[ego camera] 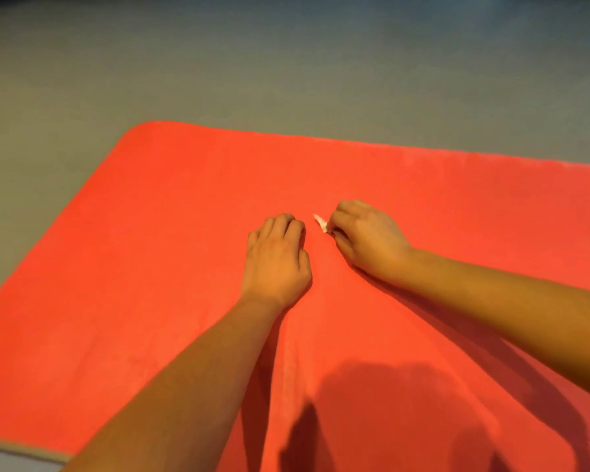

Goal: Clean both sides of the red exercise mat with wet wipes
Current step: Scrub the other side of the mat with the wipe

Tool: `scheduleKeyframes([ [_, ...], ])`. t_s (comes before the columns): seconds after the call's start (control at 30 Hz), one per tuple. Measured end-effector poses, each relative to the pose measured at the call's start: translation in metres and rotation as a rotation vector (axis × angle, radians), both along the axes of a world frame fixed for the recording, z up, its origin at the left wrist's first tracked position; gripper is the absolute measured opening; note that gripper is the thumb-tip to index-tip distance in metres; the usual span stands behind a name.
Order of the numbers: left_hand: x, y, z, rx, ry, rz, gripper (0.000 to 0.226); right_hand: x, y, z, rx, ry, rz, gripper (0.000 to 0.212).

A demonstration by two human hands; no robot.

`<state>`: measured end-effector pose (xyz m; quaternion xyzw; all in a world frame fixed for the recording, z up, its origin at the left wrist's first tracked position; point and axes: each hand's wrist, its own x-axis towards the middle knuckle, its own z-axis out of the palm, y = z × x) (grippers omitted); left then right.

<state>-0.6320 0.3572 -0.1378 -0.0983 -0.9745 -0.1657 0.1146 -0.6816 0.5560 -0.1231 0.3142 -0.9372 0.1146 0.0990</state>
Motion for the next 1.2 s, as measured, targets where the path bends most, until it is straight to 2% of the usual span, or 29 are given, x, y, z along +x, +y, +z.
scheduleKeyframes([
  [0.1, 0.000, -0.001, -0.001, -0.008, 0.020, 0.006, 0.035, -0.001, 0.005, 0.004, 0.042, -0.006, 0.044, 0.009],
  [0.23, -0.001, -0.001, -0.002, -0.007, 0.034, -0.002, 0.036, -0.047, 0.000, 0.008, 0.054, 0.031, -0.191, 0.012],
  [0.37, -0.002, -0.001, -0.003, -0.010, 0.036, -0.011, 0.039, -0.036, -0.012, 0.012, 0.024, -0.070, -0.286, 0.015],
  [0.53, -0.002, -0.003, -0.005, 0.026, 0.077, 0.000, 0.033, 0.055, -0.008, 0.012, -0.081, -0.121, -0.092, 0.014],
  [0.67, -0.003, -0.003, -0.007, 0.051, 0.100, -0.009, 0.031, 0.100, 0.001, 0.013, -0.025, -0.144, 0.099, 0.013],
  [0.73, -0.004, -0.003, -0.007, 0.051, 0.106, -0.019, 0.032, 0.075, -0.001, 0.013, -0.009, -0.125, 0.023, 0.015],
  [0.87, -0.004, -0.004, -0.007, 0.049, 0.104, -0.037, 0.030, 0.006, -0.006, 0.017, 0.029, -0.105, -0.264, 0.017],
  [0.93, -0.004, -0.005, -0.007, 0.056, 0.107, -0.035, 0.029, 0.002, -0.009, 0.020, 0.057, -0.117, -0.301, 0.017],
  [1.0, -0.003, -0.005, -0.007, 0.070, 0.109, -0.029, 0.028, 0.022, -0.013, 0.023, 0.066, -0.123, -0.269, 0.018],
  [1.1, -0.003, -0.005, -0.007, 0.091, 0.107, -0.029, 0.026, 0.072, -0.011, 0.021, 0.051, -0.127, -0.103, 0.033],
  [1.2, -0.003, -0.005, -0.009, 0.098, 0.109, -0.020, 0.025, 0.117, -0.004, 0.017, 0.074, -0.157, 0.082, 0.023],
])
